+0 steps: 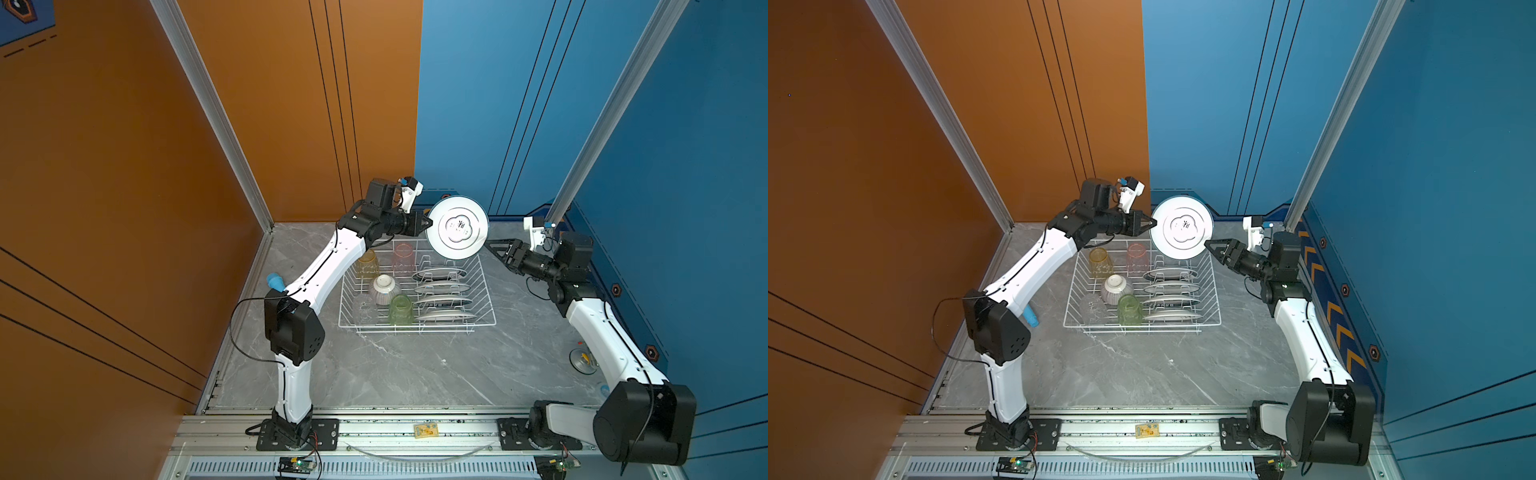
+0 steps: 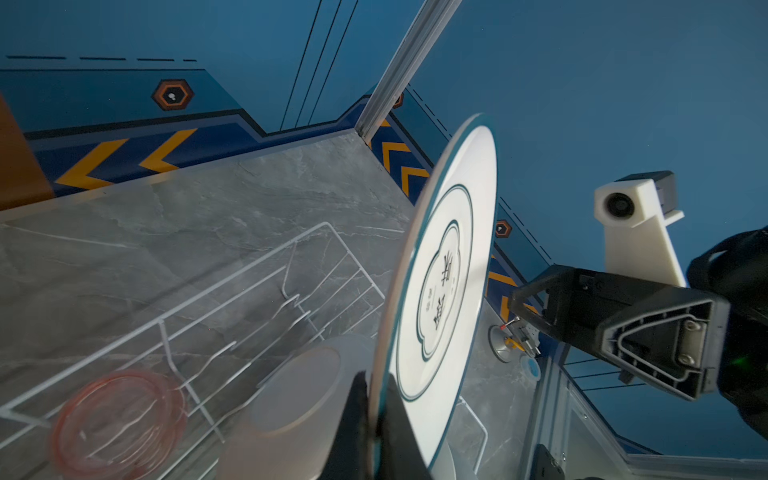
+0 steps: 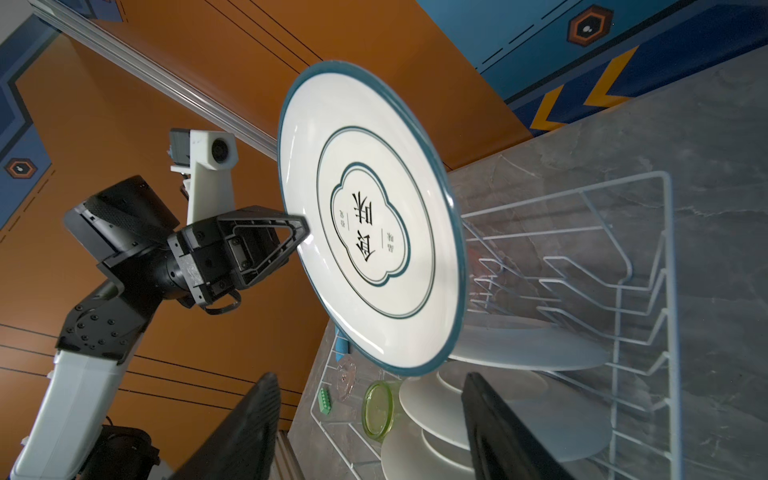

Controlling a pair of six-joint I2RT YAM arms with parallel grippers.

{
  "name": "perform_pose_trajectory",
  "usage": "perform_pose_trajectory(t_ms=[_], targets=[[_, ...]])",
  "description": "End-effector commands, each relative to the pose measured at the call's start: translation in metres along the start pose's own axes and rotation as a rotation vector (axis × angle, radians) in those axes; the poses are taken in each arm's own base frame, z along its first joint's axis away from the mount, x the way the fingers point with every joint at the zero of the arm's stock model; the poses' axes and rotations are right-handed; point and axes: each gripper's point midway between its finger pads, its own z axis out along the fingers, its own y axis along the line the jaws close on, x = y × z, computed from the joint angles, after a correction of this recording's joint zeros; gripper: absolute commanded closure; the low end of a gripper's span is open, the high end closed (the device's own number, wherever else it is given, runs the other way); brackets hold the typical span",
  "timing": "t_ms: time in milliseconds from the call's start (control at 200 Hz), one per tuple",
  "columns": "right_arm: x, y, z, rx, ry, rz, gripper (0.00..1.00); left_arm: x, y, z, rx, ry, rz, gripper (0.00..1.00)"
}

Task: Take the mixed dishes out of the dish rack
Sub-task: 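Lift the teal-rimmed plate out of the rack with the left gripper, then grasp the plate's rim with the right gripper while the left gripper holds it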

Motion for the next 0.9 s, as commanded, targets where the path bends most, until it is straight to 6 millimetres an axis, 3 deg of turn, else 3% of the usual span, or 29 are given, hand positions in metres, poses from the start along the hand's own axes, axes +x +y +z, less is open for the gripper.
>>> perform_pose_trajectory(t_ms=[0, 125, 310, 536, 896], targets=[[-0.005, 0.0, 0.005, -0.021, -0.017, 0.01, 0.32, -0.032, -0.046, -0.018, 0.188, -0.107, 0.01, 1.0], [-0.008, -0.013, 0.007, 0.003, -0.036, 0.043, 0.3, -0.034, -0.048, -0.016, 0.245, -0.129, -0.02, 1.0], [-0.012, -0.008, 0.009, -0.044, -0.053, 0.055, 0.36, -0.028, -0.046, -0.012, 0.258, -0.111, -0.04, 1.0], [-0.023, 0.0, 0.013, -0.114, -0.086, 0.081, 0.5, -0.018, -0.047, -0.002, 0.271, -0.082, -0.063, 1.0], [-0.03, 0.0, 0.015, -0.122, -0.103, 0.094, 0.82, -0.007, -0.047, 0.009, 0.269, -0.052, -0.076, 1.0]])
